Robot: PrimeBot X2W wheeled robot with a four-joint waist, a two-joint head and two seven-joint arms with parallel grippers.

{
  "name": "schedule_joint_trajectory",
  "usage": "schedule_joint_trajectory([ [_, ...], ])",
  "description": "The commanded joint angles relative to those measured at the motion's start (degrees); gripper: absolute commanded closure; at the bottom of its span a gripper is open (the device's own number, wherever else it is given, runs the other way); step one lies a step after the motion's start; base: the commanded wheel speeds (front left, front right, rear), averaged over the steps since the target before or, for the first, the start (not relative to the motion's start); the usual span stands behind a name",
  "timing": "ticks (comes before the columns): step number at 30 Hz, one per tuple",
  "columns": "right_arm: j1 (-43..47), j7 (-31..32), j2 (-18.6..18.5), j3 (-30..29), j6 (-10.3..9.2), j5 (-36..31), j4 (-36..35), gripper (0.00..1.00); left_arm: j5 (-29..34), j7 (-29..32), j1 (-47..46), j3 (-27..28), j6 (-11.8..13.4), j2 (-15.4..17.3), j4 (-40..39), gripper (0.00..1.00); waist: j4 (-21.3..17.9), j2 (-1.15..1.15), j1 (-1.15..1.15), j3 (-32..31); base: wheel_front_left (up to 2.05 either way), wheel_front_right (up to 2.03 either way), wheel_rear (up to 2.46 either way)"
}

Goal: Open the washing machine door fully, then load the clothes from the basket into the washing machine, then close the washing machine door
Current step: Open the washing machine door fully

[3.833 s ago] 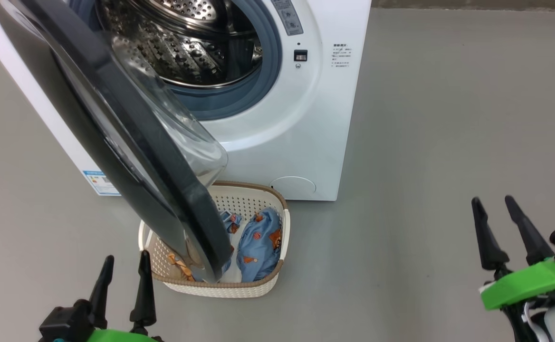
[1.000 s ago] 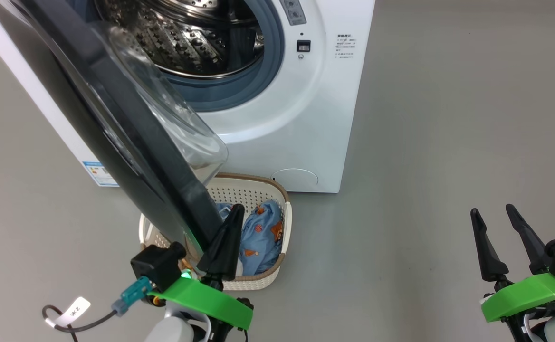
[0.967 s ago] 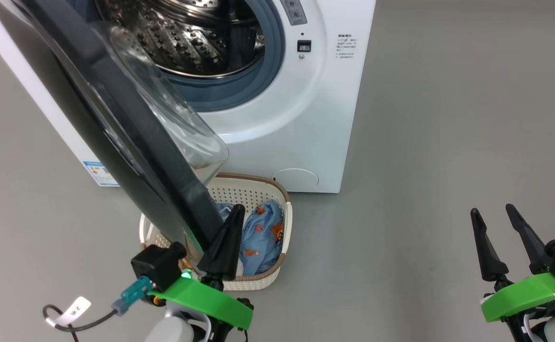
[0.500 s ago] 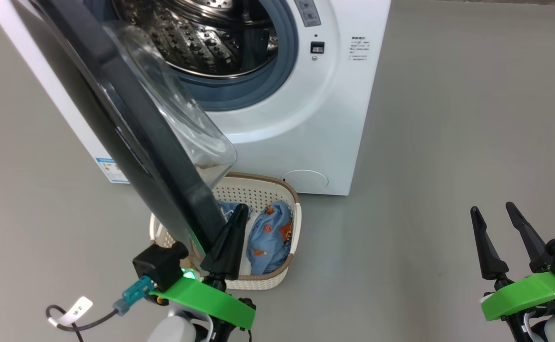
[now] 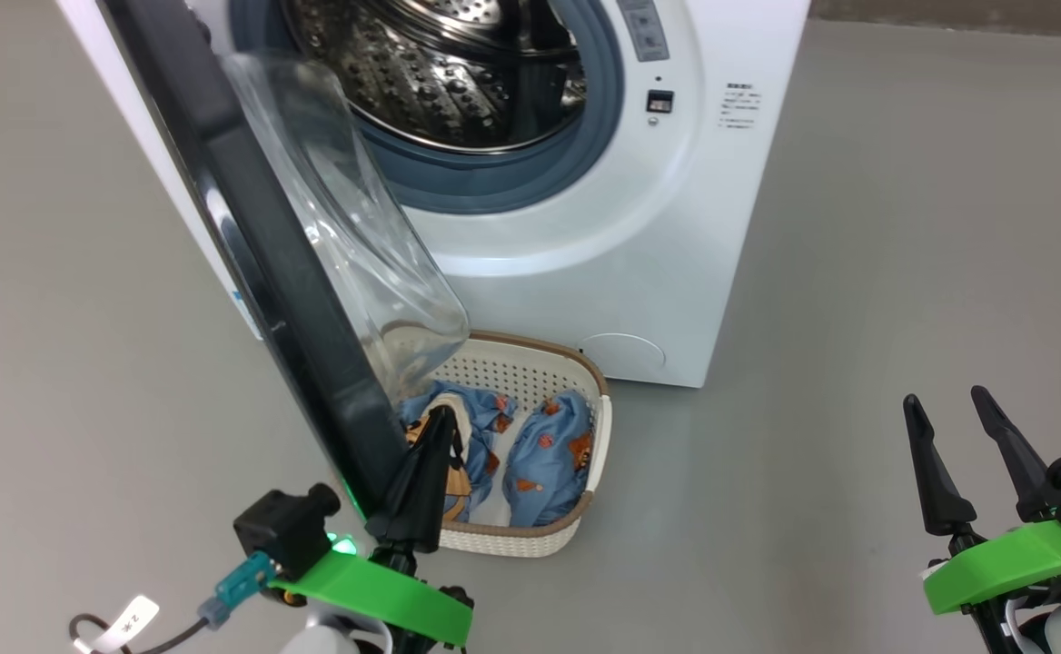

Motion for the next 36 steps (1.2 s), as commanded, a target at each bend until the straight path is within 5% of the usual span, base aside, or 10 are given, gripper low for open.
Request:
schedule_joint_trajectory([
  [1,0.2,-0.7,-1.3,0.7,0.32,-0.1,-1.4,0.00,0.6,-0.6,-0.6,3.3,0.5,1.8,-1.2,1.00,0.6,0.00,0.00,-0.4,0.00,0.00,0.00],
  [19,1.2,-0.7,-1.8,0.2,0.32,-0.2,-1.7,0.00,2.5,-0.6,4.3,5.5,2.4,5.1,-3.4,1.00,7.6,0.00,0.00,-1.2,0.00,0.00,0.00],
  [36,1.0,-0.7,-2.1,0.4,0.32,-0.4,-1.9,0.00,3.8,-0.6,3.0,13.4,6.8,10.5,-3.8,1.00,11.1,0.00,0.00,-0.3,0.00,0.00,0.00],
])
